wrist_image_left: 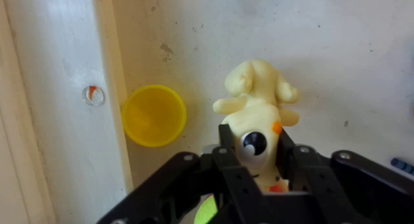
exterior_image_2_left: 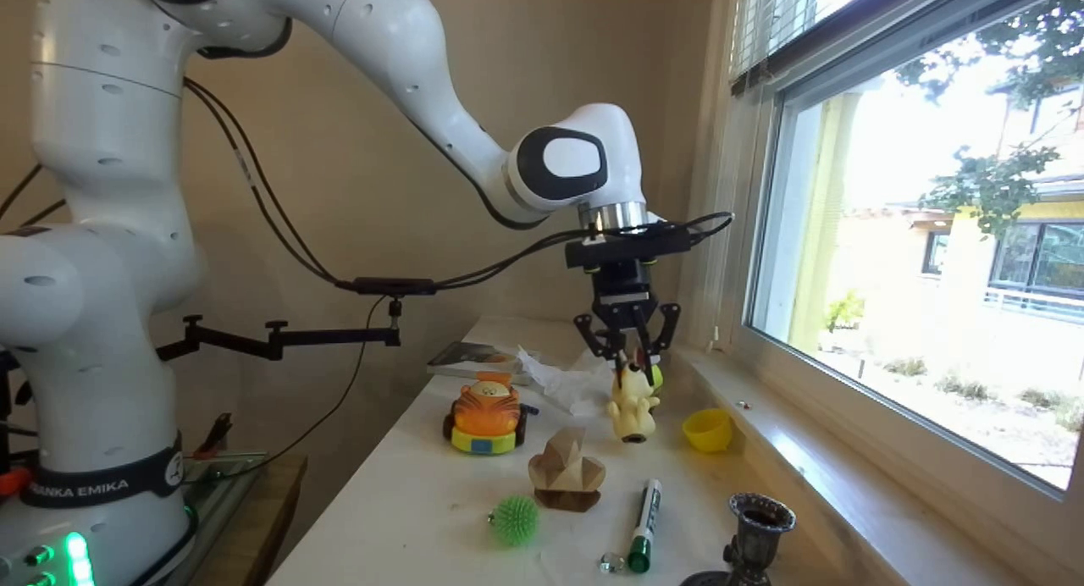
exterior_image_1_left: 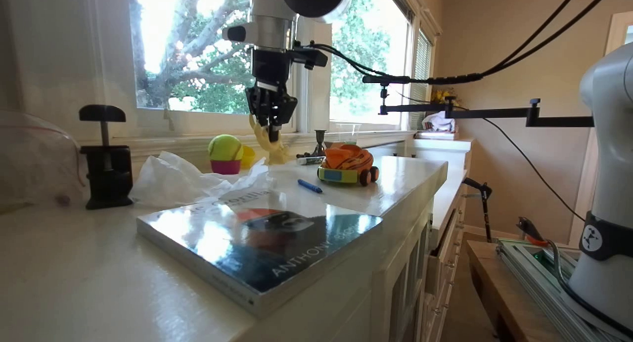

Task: Drop the plush toy on the counter

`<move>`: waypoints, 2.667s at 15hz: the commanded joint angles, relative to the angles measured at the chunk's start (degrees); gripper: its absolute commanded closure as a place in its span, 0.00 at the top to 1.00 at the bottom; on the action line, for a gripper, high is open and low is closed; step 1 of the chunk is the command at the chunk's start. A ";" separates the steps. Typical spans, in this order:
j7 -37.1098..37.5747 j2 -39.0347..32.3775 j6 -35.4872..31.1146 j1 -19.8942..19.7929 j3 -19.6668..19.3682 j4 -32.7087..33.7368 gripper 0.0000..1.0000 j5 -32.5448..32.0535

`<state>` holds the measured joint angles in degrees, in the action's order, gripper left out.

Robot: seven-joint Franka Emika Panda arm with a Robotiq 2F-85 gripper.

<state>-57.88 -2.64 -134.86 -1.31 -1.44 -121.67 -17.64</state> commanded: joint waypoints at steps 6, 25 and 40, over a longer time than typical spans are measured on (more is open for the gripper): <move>-2.00 0.48 2.04 0.09 1.29 -1.20 0.59 6.08; 2.86 10.98 8.01 2.59 3.14 1.50 1.00 23.12; 27.22 16.60 4.56 3.92 -0.28 2.42 1.00 22.52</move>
